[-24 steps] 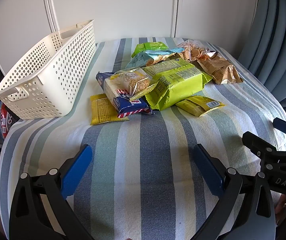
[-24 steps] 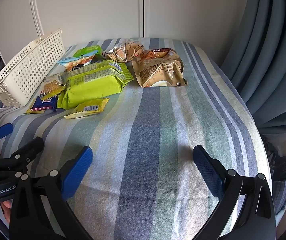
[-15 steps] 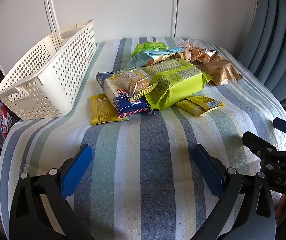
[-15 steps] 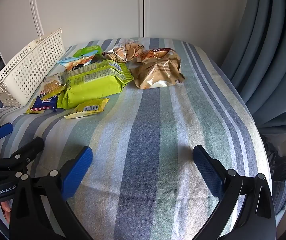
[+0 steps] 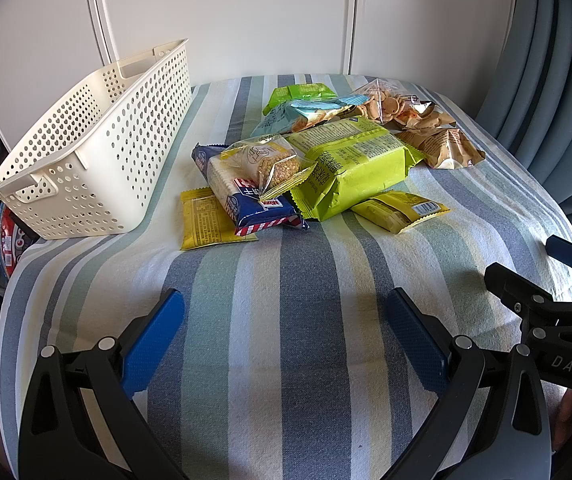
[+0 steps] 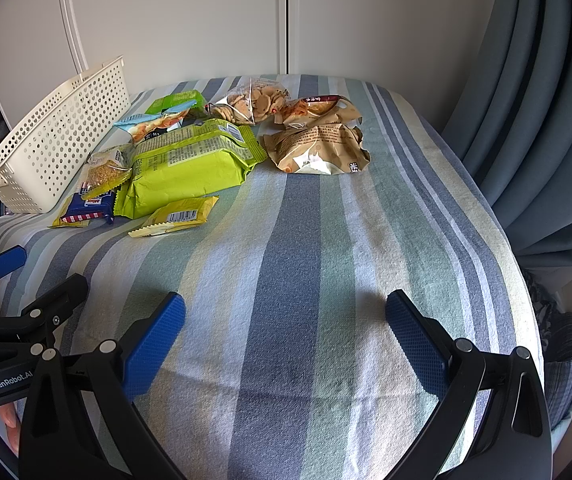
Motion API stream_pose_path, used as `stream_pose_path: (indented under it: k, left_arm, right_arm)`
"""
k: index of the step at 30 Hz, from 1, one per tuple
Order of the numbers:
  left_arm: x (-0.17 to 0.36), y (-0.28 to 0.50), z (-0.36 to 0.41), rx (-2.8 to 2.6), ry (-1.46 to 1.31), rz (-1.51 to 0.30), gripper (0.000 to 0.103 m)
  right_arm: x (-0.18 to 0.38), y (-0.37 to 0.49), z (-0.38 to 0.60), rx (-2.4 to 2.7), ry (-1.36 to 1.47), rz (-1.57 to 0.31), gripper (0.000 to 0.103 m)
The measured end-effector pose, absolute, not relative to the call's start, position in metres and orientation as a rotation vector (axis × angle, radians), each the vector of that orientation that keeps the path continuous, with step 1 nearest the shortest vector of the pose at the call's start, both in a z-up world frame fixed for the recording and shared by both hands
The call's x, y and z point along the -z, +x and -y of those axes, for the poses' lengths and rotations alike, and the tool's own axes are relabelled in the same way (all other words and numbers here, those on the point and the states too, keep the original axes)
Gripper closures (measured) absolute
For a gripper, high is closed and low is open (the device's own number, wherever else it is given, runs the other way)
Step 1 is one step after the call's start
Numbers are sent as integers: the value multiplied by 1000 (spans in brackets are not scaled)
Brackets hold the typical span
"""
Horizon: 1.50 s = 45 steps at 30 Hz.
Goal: Organize snacks
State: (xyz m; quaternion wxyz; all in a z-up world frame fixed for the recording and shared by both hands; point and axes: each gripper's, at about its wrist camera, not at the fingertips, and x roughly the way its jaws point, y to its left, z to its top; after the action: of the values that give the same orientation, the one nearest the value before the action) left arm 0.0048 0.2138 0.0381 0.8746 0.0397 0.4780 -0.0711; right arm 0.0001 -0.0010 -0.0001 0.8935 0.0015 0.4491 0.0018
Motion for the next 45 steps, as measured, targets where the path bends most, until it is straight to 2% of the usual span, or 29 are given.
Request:
stream_pose_path:
  k: [21,35,45]
  left_arm:
    - [-37,3,-213,162,78,-999,2]
    - [-66,11,-233,105,61,-922,2]
    - [-67,14,-239,68,52,-906,2]
  right_arm:
    - [-2,-3,-4,-4,-7,-929,5]
    - [-20,-2,12,-57,80,-867,5]
    - [-15,0,2,-83,67,-860,5]
